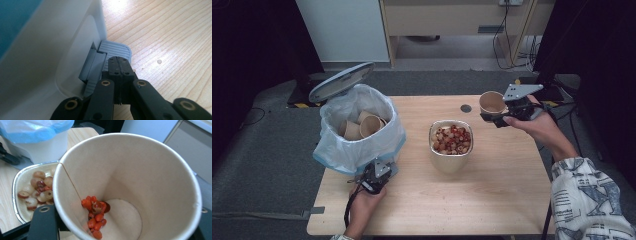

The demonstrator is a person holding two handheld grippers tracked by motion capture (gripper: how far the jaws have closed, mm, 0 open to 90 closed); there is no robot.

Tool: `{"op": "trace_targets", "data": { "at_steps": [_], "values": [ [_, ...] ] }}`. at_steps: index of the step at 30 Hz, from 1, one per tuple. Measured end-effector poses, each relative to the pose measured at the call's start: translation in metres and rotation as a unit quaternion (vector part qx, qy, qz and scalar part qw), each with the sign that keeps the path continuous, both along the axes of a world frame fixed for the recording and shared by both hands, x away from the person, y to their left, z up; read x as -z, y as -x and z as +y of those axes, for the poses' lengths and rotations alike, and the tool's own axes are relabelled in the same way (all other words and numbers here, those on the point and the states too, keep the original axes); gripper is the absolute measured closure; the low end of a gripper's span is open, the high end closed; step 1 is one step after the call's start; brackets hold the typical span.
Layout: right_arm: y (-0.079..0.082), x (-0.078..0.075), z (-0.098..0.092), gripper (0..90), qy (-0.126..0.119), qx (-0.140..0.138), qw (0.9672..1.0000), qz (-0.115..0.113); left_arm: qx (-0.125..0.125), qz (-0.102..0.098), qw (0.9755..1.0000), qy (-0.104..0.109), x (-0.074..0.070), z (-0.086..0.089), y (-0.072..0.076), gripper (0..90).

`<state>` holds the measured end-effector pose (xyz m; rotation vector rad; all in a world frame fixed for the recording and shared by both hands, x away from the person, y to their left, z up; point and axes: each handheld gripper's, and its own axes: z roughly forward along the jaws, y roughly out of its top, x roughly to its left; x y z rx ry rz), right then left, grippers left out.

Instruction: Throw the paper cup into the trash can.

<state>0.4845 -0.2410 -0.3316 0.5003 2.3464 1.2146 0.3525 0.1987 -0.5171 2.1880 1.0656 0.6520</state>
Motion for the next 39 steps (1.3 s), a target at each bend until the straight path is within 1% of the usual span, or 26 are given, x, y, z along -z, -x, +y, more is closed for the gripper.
{"op": "trace_targets", "data": {
  "at_steps": [6, 13, 24, 35, 39],
  "values": [
    [-0.002, -0.003, 0.007, 30.8, -0.012, 0.001, 0.9997, 0.020, 0.000, 0.000, 1.0000, 0.000, 0.000, 0.000, 0.000, 89.6],
    [-0.003, -0.009, 0.015, 30.7, -0.026, 0.006, 0.9991, 0.033, 0.000, 0.000, 1.0000, -0.001, 0.000, 0.000, 0.000, 89.6],
    [-0.005, -0.018, 0.030, 30.8, -0.031, 0.009, 0.9985, 0.045, 0.000, -0.001, 1.0000, -0.001, 0.000, 0.000, 0.000, 89.6],
    [-0.006, -0.027, 0.043, 30.7, -0.048, 0.000, 0.9974, 0.054, -0.001, -0.001, 1.0000, 0.000, 0.000, -0.001, 0.000, 89.6],
    [-0.005, -0.029, 0.050, 30.7, -0.042, -0.003, 0.9978, 0.052, 0.000, -0.002, 1.0000, -0.002, 0.000, -0.001, 0.000, 89.6]
  ]
}}
